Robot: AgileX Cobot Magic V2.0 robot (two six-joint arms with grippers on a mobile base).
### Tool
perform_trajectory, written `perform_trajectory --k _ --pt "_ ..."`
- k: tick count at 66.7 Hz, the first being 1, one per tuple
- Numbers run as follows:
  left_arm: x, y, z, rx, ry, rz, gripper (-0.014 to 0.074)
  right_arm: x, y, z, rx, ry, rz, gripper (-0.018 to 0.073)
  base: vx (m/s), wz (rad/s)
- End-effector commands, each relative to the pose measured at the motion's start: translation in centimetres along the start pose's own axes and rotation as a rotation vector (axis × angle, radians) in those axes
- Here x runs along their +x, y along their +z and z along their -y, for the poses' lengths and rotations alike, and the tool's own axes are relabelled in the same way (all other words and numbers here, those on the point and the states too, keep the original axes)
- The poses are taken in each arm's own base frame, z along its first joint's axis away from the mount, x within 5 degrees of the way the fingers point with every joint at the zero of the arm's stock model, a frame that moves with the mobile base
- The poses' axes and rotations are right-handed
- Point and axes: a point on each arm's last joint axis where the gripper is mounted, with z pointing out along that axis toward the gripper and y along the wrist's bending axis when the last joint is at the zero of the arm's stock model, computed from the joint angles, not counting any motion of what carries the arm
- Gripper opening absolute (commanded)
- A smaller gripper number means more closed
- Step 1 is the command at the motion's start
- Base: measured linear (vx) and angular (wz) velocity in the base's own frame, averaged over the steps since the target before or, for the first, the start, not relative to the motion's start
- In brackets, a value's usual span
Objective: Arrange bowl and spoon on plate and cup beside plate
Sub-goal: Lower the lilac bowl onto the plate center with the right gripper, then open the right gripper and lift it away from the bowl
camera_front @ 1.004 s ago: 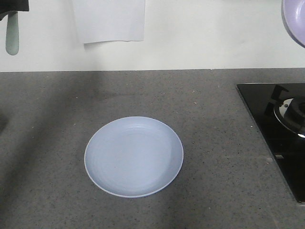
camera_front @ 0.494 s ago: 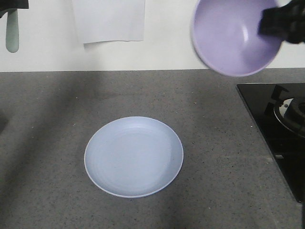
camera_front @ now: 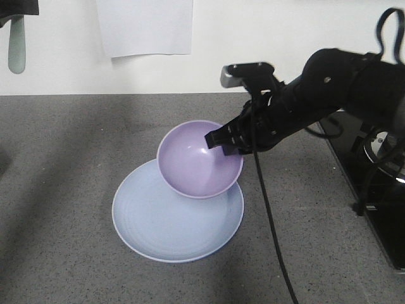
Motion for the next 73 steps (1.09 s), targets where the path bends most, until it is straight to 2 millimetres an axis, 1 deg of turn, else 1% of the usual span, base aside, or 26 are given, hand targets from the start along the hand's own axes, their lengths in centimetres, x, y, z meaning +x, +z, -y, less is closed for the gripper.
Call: perform_trajectory --k 1,17,29,63,73 --pt "-1.4 -1.5 0.4 0.013 -0.007 0.098 -0.0006 -1.3 -1.0 -0.5 -0.036 0.036 0.101 0.0071 0.00 0.00" --pt "-1.4 -1.5 0.4 0.014 -0.007 0.092 -0.0006 -1.0 1.8 -0.6 -0.114 0.077 0.050 0.0088 0.00 0.00" --pt "-1.4 -1.5 0.4 0.014 -0.007 0.092 -0.0006 -0.8 2.8 -0.7 -0.150 0.089 0.036 0.0117 0.00 0.00" --pt "-1.3 -1.5 0.4 0.014 -0.007 0.084 0.0000 -0.5 3.4 -0.7 -0.169 0.090 0.006 0.0258 0.00 0.00" --pt "-1.3 -1.5 0.4 0.015 -0.007 0.082 0.0002 -0.3 3.3 -0.8 -0.184 0.078 -0.018 0.0276 0.00 0.00"
